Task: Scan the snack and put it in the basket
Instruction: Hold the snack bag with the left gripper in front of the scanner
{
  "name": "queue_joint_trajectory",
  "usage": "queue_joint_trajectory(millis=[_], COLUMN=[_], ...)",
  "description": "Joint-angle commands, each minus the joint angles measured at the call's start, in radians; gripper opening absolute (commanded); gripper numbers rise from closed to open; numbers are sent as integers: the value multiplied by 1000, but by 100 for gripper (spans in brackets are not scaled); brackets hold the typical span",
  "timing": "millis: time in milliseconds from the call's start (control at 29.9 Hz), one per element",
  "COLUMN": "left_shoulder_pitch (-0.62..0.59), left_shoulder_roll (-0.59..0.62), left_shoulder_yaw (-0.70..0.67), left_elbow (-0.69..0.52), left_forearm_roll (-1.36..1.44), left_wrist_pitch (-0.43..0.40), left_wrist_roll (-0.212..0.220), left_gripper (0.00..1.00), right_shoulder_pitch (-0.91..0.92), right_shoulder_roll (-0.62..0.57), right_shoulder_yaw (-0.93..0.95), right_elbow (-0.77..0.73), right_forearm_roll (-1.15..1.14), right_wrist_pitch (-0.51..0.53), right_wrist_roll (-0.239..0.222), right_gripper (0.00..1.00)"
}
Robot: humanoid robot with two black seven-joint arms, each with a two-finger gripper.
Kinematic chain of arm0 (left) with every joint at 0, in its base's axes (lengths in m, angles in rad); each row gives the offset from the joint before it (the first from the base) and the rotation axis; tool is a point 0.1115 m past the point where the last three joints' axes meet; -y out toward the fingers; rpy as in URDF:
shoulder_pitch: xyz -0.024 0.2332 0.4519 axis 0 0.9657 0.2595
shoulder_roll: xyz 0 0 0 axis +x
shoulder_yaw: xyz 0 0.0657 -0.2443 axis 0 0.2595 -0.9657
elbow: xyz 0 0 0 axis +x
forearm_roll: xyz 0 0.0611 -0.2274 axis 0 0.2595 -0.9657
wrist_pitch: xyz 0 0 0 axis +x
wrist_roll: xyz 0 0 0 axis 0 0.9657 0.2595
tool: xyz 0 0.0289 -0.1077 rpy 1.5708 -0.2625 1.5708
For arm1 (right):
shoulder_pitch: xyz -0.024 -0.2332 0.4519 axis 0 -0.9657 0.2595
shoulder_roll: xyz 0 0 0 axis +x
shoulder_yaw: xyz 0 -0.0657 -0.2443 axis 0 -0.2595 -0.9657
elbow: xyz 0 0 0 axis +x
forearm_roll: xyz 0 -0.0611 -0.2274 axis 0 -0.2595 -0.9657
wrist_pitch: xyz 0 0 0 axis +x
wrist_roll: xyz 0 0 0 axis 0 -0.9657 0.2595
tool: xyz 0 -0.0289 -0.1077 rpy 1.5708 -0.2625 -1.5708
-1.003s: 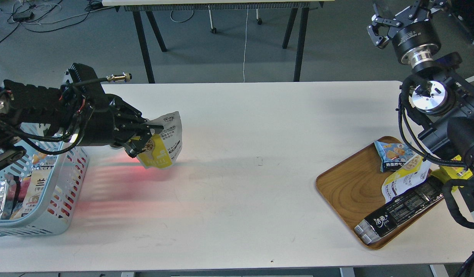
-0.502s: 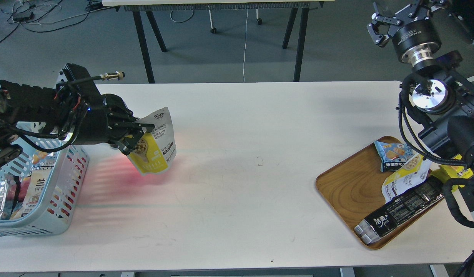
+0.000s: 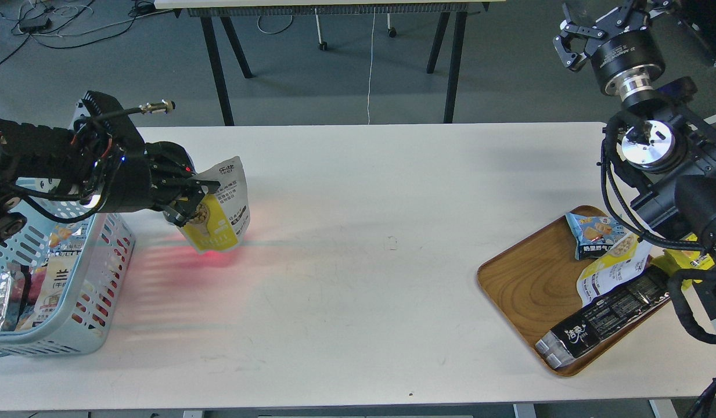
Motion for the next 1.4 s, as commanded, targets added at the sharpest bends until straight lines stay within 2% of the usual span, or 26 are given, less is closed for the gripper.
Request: queue_joint_trajectory(millis=[0, 234, 468, 669, 1070, 1371], left_shoulder_pitch=[-7, -18, -47, -44, -32, -30], left_shoulder_roll=[-1, 11, 50, 73, 37, -7], left_shoulder_yaw=[-4, -10, -10, -7, 6, 9], left_elbow=[2, -6, -13, -35, -32, 3], left_forearm_roll=[0, 0, 0, 0, 0, 0], left_wrist_pitch=[0, 0, 0, 0, 0, 0], left_wrist_roll=[0, -6, -37, -35, -6, -3], left_gripper=[0, 0, 0, 0, 0, 0], right_shoulder_pitch=[0, 1, 1, 3, 7, 10], right_shoulder_roll=[-2, -2, -2, -2, -3, -3], right_shoulder_yaw=[0, 0, 0, 0, 0, 0], right_elbow=[0, 0, 0, 0, 0, 0], right_forearm_roll=[0, 0, 0, 0, 0, 0], right_wrist_pitch=[0, 0, 0, 0, 0, 0], right_wrist_roll=[0, 0, 0, 0, 0, 0], right_gripper=[100, 100, 100, 100, 100, 100])
